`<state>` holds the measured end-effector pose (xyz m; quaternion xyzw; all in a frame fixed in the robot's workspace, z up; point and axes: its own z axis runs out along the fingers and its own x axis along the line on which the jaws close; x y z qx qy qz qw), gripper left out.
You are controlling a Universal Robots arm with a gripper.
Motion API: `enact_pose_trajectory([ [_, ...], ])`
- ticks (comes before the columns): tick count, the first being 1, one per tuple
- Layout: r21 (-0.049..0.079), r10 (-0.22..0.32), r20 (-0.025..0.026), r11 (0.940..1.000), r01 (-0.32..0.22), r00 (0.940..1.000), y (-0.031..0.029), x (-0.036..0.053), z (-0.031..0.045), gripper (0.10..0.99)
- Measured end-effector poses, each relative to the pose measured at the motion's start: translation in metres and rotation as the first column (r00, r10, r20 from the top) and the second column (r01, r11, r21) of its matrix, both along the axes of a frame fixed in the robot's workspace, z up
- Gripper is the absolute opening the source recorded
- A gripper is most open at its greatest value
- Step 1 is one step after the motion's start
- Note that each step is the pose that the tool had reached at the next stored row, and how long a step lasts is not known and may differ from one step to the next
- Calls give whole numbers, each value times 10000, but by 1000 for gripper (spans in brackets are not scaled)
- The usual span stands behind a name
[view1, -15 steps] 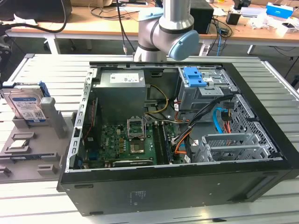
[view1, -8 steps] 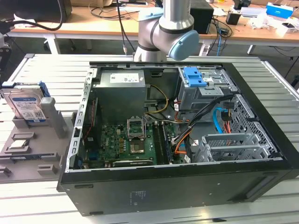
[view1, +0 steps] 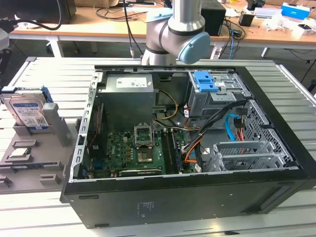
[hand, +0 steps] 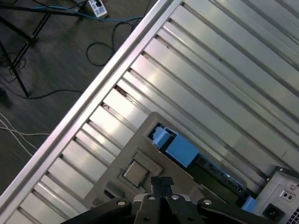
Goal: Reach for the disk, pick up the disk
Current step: 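Pick up the disk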
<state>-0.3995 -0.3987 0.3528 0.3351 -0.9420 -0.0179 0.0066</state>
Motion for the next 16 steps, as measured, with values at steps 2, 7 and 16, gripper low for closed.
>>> enact_pose_trajectory([
  [2, 0, 414, 0, 9991, -414, 9991, 0, 0, 0, 106],
  [7, 0, 1402, -1, 9901, -1402, 9901, 0, 0, 0, 106],
  [16, 0, 2470, 0, 9690, -2470, 9690, 0, 0, 0, 106],
])
